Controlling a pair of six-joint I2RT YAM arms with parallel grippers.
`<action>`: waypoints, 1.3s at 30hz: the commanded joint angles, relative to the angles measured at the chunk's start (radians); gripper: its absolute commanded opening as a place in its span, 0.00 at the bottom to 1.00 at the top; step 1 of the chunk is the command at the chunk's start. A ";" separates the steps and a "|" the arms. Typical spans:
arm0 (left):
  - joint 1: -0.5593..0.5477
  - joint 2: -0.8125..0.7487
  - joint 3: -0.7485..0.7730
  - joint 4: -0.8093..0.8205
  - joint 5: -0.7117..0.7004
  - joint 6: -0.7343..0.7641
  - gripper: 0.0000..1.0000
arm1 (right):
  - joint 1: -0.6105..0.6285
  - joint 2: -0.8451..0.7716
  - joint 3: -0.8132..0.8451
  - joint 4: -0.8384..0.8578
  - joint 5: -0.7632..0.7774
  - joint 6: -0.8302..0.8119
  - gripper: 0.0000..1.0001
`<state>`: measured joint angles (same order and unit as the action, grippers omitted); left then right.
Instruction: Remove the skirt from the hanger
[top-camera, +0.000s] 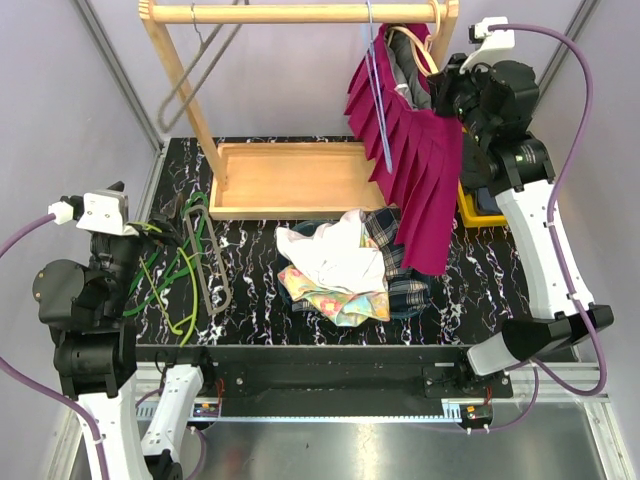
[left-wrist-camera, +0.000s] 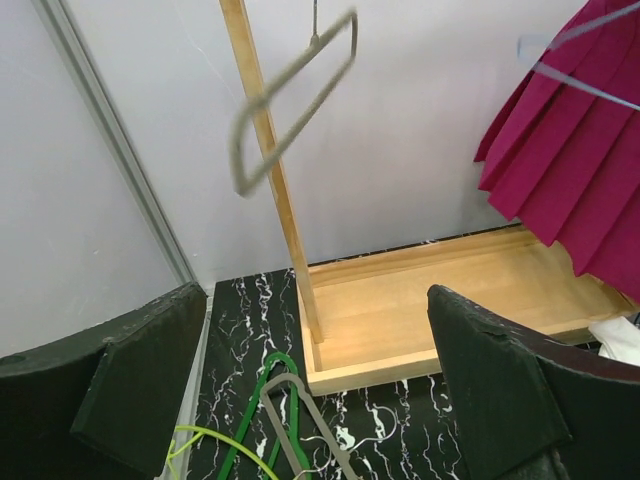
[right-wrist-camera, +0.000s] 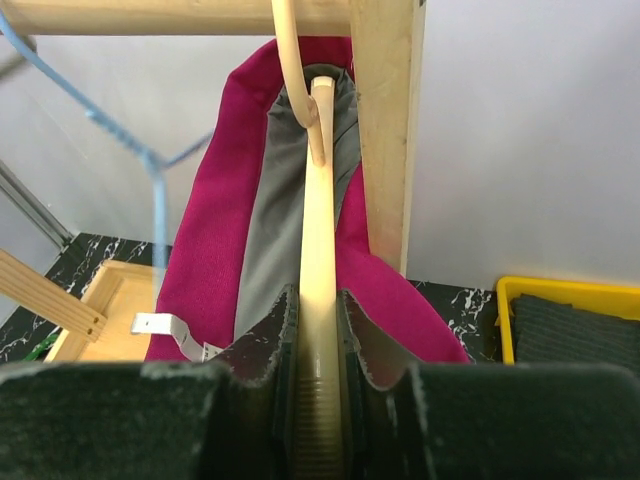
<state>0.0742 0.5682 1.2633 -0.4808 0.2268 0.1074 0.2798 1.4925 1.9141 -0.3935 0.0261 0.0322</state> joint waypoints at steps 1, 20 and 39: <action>0.004 -0.004 0.005 0.027 -0.033 0.020 0.99 | 0.007 -0.006 0.063 0.028 -0.068 0.014 0.00; 0.004 -0.027 -0.002 0.019 -0.064 0.072 0.99 | 0.007 0.423 0.525 0.022 -0.071 0.064 0.00; 0.004 -0.030 0.002 0.004 -0.046 0.058 0.99 | 0.002 0.321 0.626 0.050 -0.035 0.001 0.00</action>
<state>0.0742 0.5446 1.2541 -0.4850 0.1833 0.1638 0.2832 1.9198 2.4382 -0.5083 -0.0341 0.0570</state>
